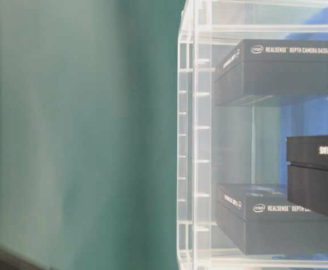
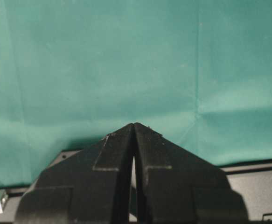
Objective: Take the box out of the case with the left arm.
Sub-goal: 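Open the left gripper and withdraw it to the left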
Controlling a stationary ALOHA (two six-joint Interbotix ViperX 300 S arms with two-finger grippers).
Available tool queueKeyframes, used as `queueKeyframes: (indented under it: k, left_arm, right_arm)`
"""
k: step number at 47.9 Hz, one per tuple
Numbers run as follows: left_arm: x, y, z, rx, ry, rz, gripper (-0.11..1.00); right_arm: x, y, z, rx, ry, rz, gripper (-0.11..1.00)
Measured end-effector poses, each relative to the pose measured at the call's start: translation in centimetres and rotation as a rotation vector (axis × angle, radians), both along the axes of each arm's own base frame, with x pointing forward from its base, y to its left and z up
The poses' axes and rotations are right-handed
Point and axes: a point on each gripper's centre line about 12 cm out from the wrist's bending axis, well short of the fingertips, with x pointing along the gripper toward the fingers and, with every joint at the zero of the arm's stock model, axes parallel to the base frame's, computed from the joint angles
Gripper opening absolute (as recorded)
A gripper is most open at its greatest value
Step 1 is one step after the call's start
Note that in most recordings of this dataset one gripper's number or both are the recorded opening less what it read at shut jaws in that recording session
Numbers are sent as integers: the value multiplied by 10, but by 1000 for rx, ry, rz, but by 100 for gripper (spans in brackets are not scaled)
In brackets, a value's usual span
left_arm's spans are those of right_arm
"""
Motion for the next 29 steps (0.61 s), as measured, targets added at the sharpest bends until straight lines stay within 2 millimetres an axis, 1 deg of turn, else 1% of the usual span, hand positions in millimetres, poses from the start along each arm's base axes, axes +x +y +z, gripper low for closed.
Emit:
queueKeyframes:
  k: [12, 17, 23, 29]
  left_arm:
    - [-56, 2, -8, -11, -1, -7, 90]
    - [-75, 7, -10, -15, -5, -3, 90]
    - [-93, 12, -10, -19, -16, -1, 90]
    - [-100, 14, -10, -22, -25, -7, 90]
  right_arm:
    - [0, 0, 0, -2, -1, 0, 1]
    - [1, 0, 0, -2, 0, 0, 1]
    - [0, 0, 0, -2, -1, 1, 1]
    - [0, 0, 0, -2, -1, 0, 1]
